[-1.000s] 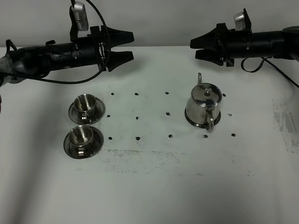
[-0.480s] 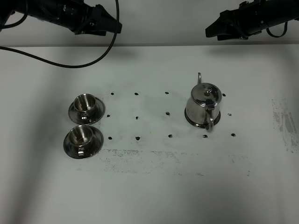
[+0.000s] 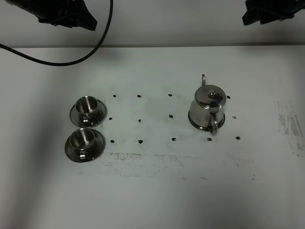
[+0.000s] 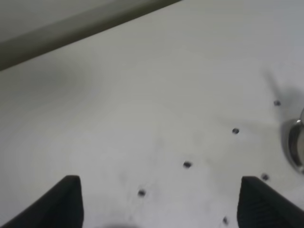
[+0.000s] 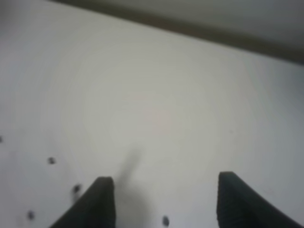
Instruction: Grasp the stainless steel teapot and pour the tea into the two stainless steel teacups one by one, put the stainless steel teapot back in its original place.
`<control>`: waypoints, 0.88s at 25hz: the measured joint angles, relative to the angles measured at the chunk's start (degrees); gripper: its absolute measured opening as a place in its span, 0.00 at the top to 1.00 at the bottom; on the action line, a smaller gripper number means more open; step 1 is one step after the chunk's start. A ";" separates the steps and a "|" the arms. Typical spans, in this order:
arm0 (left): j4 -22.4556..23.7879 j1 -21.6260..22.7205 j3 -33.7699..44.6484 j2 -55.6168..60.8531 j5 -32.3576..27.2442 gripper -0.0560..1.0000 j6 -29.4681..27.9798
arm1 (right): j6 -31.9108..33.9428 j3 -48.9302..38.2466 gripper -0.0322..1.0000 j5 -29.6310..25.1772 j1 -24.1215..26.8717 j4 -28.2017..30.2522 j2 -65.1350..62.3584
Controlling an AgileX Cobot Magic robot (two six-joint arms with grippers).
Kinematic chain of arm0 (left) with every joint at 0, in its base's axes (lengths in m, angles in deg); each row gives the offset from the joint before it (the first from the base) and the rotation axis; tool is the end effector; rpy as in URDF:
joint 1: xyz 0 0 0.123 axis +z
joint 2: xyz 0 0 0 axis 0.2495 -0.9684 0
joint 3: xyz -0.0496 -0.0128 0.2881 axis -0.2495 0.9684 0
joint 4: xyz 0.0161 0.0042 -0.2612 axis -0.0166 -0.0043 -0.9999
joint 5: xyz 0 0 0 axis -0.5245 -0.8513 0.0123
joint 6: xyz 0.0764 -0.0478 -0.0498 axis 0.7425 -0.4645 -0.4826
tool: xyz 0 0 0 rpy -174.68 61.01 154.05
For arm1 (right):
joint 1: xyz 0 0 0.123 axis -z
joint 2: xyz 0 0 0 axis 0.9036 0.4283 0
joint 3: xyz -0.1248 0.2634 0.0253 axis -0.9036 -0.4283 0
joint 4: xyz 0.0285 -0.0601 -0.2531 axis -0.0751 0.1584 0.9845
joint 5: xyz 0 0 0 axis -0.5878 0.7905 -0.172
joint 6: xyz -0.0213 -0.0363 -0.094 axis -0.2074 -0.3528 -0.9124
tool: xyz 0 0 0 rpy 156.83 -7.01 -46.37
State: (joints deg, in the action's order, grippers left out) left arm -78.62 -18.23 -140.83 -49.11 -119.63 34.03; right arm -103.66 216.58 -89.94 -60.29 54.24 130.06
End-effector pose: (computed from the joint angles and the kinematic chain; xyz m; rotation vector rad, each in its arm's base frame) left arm 0.4964 -0.0798 0.3020 0.5487 2.3536 -0.5113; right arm 0.5107 0.0017 0.2977 -0.3070 2.5456 0.4226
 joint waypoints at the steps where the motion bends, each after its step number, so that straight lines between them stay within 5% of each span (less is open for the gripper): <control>1: 0.93 0.00 3.30 2.50 1.76 0.34 0.06 | 0.02 -1.82 0.52 0.00 0.00 0.20 -2.98; 9: -0.51 0.00 31.65 22.20 17.79 0.38 6.65 | -1.28 -21.18 0.52 4.79 0.00 0.25 -23.01; 22: -1.12 0.00 51.99 46.65 24.55 0.39 6.79 | -4.96 -51.61 0.52 19.86 0.00 -0.05 -43.25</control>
State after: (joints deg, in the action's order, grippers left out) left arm -79.73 -18.23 -88.84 -2.46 -95.08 40.83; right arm -108.62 164.96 -70.08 -60.29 54.19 86.81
